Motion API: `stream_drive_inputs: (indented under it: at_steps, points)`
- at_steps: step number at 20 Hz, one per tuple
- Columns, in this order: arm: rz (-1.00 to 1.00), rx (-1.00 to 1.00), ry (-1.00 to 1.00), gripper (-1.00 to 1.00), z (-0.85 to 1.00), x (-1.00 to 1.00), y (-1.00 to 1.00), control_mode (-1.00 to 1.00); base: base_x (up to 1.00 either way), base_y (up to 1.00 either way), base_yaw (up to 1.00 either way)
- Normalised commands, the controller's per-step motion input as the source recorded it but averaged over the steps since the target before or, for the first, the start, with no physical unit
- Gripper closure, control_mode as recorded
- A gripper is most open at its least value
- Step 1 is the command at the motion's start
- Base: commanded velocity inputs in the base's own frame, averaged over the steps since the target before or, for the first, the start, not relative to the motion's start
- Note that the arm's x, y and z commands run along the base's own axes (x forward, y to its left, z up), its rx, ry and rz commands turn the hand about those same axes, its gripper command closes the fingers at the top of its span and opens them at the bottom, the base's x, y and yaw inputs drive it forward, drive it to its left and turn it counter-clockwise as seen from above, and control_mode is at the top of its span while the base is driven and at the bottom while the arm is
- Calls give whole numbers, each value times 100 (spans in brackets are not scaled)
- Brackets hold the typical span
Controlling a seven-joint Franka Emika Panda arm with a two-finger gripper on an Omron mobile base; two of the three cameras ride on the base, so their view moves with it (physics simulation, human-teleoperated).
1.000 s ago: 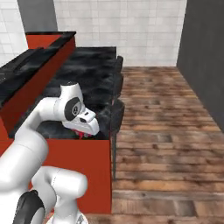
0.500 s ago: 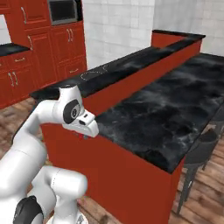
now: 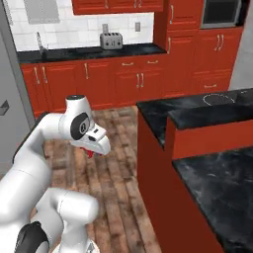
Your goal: Take the fish out of the fridge, briefly rinse it in the sink, and place it on the tray next to the sink.
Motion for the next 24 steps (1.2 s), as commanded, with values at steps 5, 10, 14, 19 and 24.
stream_drive_inputs:
  at_steps: [5,10,14,19,24]
  points:
    - [0,0,0,100,0,0,0,100,97,-22,55]
    - [0,0,0,100,0,0,0,100,100,-22,36]
    - [0,0,0,100,0,0,0,100,100,-61,29]
    - [0,0,0,100,0,0,0,100,100,-63,23]
    - [0,0,0,100,0,0,0,100,100,-14,22]
